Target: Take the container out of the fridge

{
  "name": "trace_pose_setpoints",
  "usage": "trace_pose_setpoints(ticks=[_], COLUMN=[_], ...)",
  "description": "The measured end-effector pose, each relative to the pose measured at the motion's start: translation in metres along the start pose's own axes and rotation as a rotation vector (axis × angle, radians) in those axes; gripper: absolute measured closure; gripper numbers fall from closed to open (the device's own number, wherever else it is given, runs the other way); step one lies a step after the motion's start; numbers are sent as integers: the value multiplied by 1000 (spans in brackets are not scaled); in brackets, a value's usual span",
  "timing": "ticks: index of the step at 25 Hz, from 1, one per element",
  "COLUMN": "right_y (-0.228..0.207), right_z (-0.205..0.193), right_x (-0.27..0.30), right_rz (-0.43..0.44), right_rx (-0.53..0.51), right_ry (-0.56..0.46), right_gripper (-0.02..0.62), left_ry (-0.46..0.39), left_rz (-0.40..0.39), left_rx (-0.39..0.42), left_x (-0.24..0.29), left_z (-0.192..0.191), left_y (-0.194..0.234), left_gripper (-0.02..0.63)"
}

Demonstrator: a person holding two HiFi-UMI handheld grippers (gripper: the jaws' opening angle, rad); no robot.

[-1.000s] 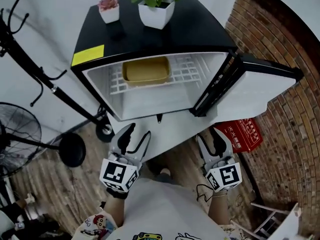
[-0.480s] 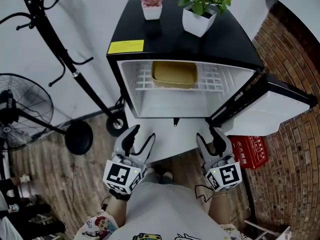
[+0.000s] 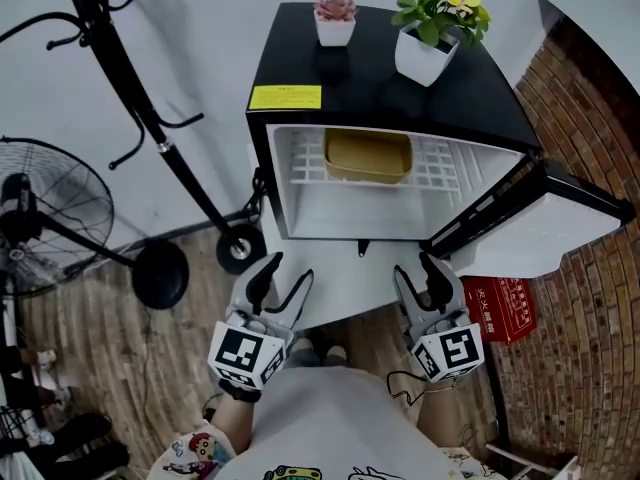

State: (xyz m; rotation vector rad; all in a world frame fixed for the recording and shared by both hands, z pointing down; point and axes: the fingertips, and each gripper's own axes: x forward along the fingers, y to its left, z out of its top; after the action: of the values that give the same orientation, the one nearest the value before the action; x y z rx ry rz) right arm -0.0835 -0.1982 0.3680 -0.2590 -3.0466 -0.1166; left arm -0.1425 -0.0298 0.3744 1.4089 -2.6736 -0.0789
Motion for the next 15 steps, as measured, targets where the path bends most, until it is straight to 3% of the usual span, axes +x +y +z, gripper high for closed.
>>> trace_pose_setpoints(ticks=[15], right_y=[-8], right_z=[8], right_x=[23], right_rz=[59], right_rx=[-69], right_ry=[2], right_gripper=[403], left_ry=[-2], left_rz=[30], left_rx=[-23], left_x=[10], left_z=[-3], left_y=[3], left_gripper=[394])
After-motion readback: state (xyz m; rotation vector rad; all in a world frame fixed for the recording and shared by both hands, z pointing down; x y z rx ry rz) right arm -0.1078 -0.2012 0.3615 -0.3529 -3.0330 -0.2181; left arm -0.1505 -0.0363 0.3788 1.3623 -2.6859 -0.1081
